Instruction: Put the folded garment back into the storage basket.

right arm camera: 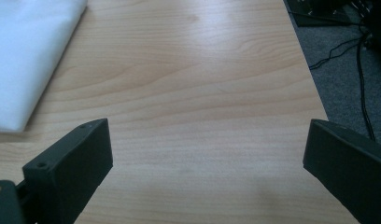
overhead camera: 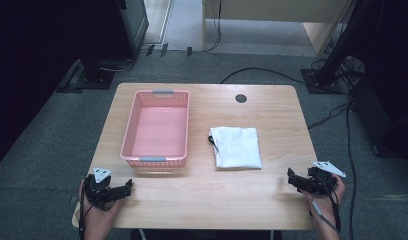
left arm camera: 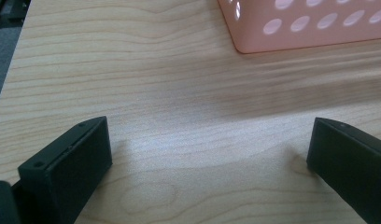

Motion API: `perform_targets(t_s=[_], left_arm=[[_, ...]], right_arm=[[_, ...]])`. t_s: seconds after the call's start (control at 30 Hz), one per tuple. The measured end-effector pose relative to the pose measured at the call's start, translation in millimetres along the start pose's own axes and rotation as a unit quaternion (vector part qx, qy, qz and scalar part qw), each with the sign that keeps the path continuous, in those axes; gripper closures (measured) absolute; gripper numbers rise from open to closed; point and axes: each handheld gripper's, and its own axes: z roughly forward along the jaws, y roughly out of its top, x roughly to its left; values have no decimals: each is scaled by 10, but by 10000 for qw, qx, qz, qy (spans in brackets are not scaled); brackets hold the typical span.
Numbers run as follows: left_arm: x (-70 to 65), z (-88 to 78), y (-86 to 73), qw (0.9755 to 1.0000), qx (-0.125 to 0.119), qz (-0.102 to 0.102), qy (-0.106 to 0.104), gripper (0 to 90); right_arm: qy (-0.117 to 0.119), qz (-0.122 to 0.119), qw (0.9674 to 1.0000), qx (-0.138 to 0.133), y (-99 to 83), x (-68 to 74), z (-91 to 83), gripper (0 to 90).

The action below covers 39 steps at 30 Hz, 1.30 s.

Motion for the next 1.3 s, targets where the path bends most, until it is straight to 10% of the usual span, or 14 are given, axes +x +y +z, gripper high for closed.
perform_targets(t_s=[1.3], left_arm=[[1, 0, 0, 10000, 1, 0, 0, 0]], right_arm=[[444, -308, 9985, -48, 501, 700, 224, 13]])
